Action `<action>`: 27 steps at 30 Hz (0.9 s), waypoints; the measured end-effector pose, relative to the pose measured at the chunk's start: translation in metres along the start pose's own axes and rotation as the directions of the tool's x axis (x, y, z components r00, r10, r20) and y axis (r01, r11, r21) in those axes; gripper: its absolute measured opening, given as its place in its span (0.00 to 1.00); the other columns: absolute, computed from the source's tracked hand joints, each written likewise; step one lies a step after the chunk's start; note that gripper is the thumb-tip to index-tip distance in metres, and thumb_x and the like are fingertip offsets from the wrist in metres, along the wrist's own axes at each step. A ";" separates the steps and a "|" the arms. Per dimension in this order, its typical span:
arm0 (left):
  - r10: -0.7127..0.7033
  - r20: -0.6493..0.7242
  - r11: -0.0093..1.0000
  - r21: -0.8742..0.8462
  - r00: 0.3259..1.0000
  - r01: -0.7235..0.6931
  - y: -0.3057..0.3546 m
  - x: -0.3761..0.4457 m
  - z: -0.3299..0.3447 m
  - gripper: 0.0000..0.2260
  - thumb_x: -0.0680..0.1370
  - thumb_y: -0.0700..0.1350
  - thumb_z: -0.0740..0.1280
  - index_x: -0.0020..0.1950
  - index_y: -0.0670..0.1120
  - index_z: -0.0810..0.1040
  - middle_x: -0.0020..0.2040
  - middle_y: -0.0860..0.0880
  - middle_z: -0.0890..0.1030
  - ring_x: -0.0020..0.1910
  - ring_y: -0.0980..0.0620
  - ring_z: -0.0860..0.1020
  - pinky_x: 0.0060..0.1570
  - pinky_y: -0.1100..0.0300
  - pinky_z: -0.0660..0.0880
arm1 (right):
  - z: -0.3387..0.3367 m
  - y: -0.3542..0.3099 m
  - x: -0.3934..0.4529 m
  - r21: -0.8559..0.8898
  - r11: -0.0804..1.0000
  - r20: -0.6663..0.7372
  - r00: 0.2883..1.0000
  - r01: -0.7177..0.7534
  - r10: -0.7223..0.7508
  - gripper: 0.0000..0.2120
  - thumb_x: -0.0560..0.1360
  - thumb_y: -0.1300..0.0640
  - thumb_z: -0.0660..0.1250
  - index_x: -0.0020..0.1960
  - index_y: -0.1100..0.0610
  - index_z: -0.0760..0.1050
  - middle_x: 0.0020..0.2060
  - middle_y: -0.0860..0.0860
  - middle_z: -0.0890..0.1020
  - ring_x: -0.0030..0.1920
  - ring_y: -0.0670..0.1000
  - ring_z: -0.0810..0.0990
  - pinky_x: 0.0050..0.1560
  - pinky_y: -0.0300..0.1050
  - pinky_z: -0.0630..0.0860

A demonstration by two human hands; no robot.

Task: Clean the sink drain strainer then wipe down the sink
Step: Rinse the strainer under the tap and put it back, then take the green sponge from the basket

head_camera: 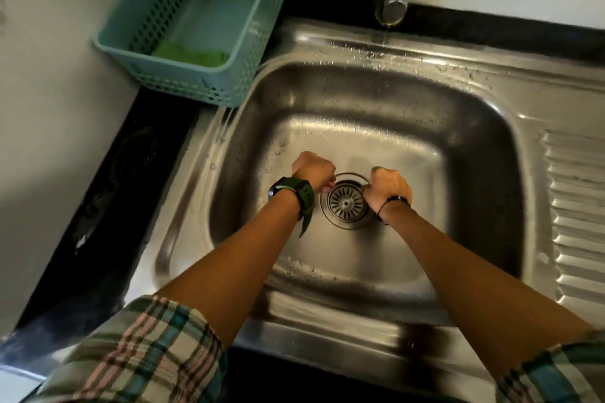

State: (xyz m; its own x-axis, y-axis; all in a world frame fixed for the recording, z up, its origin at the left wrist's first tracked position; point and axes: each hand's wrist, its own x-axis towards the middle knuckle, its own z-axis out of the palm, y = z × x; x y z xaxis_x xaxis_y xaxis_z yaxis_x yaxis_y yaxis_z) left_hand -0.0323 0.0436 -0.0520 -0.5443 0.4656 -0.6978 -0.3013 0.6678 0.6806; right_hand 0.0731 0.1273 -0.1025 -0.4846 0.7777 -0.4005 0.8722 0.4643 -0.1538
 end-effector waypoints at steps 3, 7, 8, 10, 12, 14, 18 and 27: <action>0.070 -0.018 0.997 -0.028 0.997 -0.070 0.014 -0.011 -0.011 0.09 0.75 0.33 0.60 0.36 0.40 0.75 0.34 0.43 0.76 0.31 0.49 0.75 0.37 0.60 0.76 | -0.019 -0.008 0.003 0.085 0.996 0.038 0.999 0.032 -0.035 0.11 0.74 0.58 0.63 0.54 0.60 0.77 0.53 0.59 0.80 0.53 0.61 0.79 0.50 0.46 0.76; 0.143 -0.058 0.972 -0.178 0.988 -0.151 0.029 -0.036 -0.026 0.09 0.74 0.33 0.60 0.36 0.42 0.74 0.33 0.44 0.75 0.30 0.52 0.73 0.30 0.64 0.72 | -0.051 -0.026 0.004 0.162 0.973 0.013 0.986 0.163 -0.167 0.11 0.74 0.60 0.61 0.52 0.61 0.79 0.53 0.60 0.81 0.55 0.60 0.78 0.52 0.46 0.75; 0.156 -0.060 0.964 -0.210 0.986 -0.166 0.033 -0.043 -0.030 0.09 0.74 0.33 0.59 0.37 0.43 0.74 0.32 0.45 0.75 0.30 0.52 0.73 0.31 0.64 0.71 | -0.061 -0.033 0.004 0.182 0.963 -0.008 0.979 0.200 -0.202 0.11 0.74 0.62 0.61 0.51 0.60 0.80 0.53 0.60 0.82 0.56 0.60 0.78 0.54 0.46 0.75; 0.172 -0.061 0.951 -0.249 0.983 -0.181 0.041 -0.058 -0.038 0.09 0.75 0.34 0.59 0.39 0.43 0.75 0.32 0.46 0.75 0.31 0.52 0.73 0.33 0.63 0.72 | -0.084 -0.049 -0.002 0.281 0.924 -0.107 0.965 0.261 -0.240 0.11 0.73 0.65 0.62 0.51 0.58 0.80 0.52 0.59 0.83 0.55 0.59 0.80 0.55 0.46 0.76; 0.225 -0.096 0.935 -0.259 0.969 -0.243 0.046 -0.072 -0.047 0.10 0.74 0.35 0.58 0.38 0.45 0.76 0.33 0.46 0.76 0.32 0.52 0.74 0.35 0.63 0.73 | -0.113 -0.071 -0.013 0.471 0.808 -0.306 0.924 0.355 -0.228 0.11 0.73 0.67 0.62 0.51 0.58 0.79 0.49 0.57 0.84 0.49 0.56 0.81 0.54 0.46 0.77; 0.305 -0.171 0.913 -0.228 0.937 -0.339 0.054 -0.087 -0.056 0.11 0.74 0.36 0.59 0.37 0.46 0.77 0.34 0.46 0.78 0.33 0.52 0.75 0.36 0.62 0.75 | -0.147 -0.097 -0.029 0.611 0.609 -0.494 0.845 0.505 -0.205 0.09 0.74 0.66 0.62 0.48 0.57 0.78 0.42 0.56 0.83 0.42 0.56 0.81 0.51 0.50 0.78; 0.427 -0.464 0.811 -0.182 0.776 -0.555 0.075 -0.120 -0.089 0.09 0.72 0.39 0.63 0.34 0.46 0.79 0.33 0.45 0.80 0.35 0.48 0.78 0.41 0.50 0.78 | -0.204 -0.156 -0.051 0.593 0.377 -0.622 0.702 0.711 -0.346 0.07 0.74 0.66 0.63 0.47 0.58 0.78 0.40 0.56 0.83 0.40 0.60 0.82 0.45 0.54 0.80; 0.248 -0.694 0.715 -0.340 0.676 -0.611 0.109 -0.131 -0.175 0.10 0.74 0.38 0.62 0.35 0.46 0.77 0.34 0.46 0.80 0.34 0.49 0.79 0.40 0.58 0.78 | -0.204 -0.263 -0.036 0.052 0.630 -0.039 0.632 0.775 -0.774 0.06 0.71 0.65 0.64 0.40 0.63 0.80 0.38 0.60 0.82 0.40 0.54 0.79 0.42 0.44 0.76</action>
State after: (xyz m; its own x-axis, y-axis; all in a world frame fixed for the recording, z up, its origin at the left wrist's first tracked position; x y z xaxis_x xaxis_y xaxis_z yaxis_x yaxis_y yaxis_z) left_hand -0.1309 -0.0464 0.1531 -0.9859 0.0776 -0.1484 -0.1492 -0.0049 0.9888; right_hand -0.1520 0.0638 0.1371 -0.9840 0.1484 -0.0985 0.1772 0.8731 -0.4542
